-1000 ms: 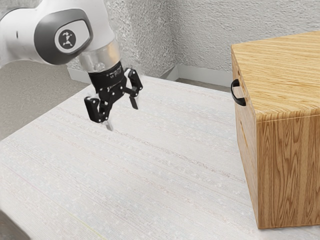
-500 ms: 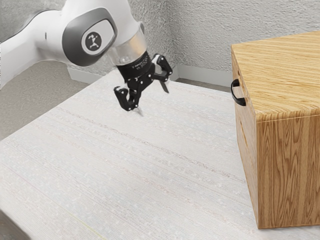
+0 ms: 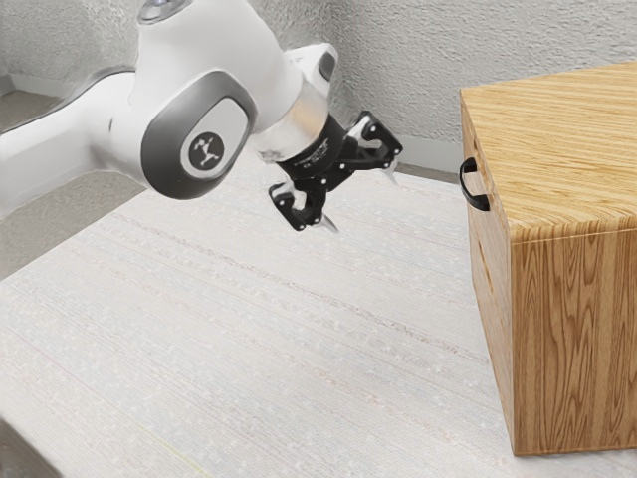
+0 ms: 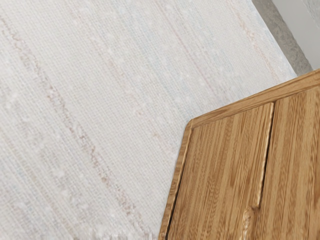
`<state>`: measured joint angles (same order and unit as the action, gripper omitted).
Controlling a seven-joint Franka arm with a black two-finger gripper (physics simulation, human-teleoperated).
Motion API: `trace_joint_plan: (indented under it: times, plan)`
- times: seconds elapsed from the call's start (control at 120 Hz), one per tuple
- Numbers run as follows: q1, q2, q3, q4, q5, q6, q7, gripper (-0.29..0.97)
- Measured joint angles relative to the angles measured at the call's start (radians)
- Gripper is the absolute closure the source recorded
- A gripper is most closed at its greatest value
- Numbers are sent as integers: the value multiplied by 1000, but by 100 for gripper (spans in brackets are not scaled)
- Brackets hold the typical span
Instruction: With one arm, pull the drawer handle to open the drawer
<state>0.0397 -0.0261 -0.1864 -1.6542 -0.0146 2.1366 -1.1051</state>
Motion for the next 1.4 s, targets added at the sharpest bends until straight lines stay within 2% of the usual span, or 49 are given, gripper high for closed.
trace_joint_plan:
  times: [0.2, 0.258, 0.308, 0.4, 0.45, 1.05, 1.4]
  plan:
    - [-126, 9, 0, -12, -35, 115, 72, 0]
    - [-146, -28, 5, -47, -60, 134, 89, 1]
    - [-117, -61, 9, -77, -74, 146, 101, 1]
    - [21, -94, 32, -108, -89, 162, 122, 2]
    - [48, -100, 37, -116, -94, 168, 132, 2]
    - [11, -14, 10, -82, -99, 223, 215, 2]
    - [-24, -3, -11, -82, -96, 266, 261, 2]
